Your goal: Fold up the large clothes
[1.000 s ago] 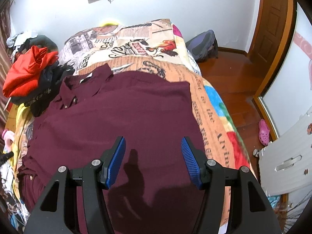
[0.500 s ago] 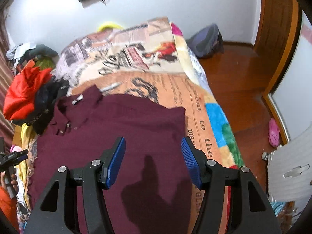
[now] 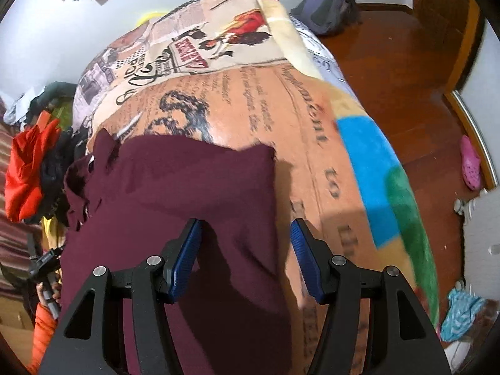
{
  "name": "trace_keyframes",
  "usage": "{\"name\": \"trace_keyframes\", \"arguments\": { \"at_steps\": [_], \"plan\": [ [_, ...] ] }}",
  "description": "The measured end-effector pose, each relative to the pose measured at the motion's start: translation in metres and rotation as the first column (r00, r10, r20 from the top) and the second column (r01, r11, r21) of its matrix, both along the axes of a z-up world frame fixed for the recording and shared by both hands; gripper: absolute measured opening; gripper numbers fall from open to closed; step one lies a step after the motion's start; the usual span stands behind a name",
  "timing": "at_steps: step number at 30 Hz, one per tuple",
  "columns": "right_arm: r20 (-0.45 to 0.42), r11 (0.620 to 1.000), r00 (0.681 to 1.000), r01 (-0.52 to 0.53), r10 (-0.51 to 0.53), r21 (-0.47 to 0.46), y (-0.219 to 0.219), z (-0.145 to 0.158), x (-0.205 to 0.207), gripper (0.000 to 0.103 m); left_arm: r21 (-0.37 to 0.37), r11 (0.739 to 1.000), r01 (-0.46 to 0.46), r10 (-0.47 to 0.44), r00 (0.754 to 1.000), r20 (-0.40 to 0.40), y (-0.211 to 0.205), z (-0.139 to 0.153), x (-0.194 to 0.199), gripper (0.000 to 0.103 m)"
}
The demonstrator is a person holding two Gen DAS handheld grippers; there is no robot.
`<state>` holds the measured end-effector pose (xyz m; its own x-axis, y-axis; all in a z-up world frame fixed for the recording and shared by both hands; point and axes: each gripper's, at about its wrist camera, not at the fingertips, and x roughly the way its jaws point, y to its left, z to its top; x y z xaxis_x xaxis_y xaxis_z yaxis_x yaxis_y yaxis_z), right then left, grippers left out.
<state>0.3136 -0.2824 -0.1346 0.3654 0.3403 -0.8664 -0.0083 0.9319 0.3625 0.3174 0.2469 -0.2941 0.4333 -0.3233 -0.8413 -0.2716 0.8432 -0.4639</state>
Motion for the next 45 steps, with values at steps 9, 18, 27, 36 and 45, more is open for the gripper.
{"name": "trace_keyframes", "arguments": {
  "at_steps": [9, 18, 27, 36, 45],
  "plan": [
    [-0.002, 0.998, 1.0, 0.009, -0.009, 0.07, 0.001, -0.006, 0.015, 0.039, 0.136, 0.991, -0.013, 0.012, 1.0, 0.008, -0.018, 0.024, 0.003, 0.009],
    [0.154, 0.991, 0.988, -0.025, 0.005, 0.132, 0.0, 0.061, -0.015, 0.007, 0.292, 0.956, 0.025, -0.074, 0.985, 0.158, -0.059, 0.121, -0.017, 0.002],
    [0.329, 0.991, 0.937, -0.131, 0.119, 0.015, 0.027, 0.147, -0.018, 0.007, 0.343, 0.939, 0.002, -0.119, 0.94, 0.319, -0.091, 0.212, -0.028, 0.002],
    [0.395, 0.996, 0.915, -0.065, 0.084, -0.06, 0.024, 0.168, 0.018, 0.007, 0.428, 0.904, -0.013, -0.157, 0.92, 0.358, -0.112, 0.238, 0.023, 0.002],
    [0.174, 0.991, 0.985, 0.039, -0.017, -0.127, -0.004, 0.069, 0.072, 0.007, 0.504, 0.864, -0.021, -0.123, 0.961, 0.25, -0.102, 0.192, 0.081, 0.002]
  ]
}}
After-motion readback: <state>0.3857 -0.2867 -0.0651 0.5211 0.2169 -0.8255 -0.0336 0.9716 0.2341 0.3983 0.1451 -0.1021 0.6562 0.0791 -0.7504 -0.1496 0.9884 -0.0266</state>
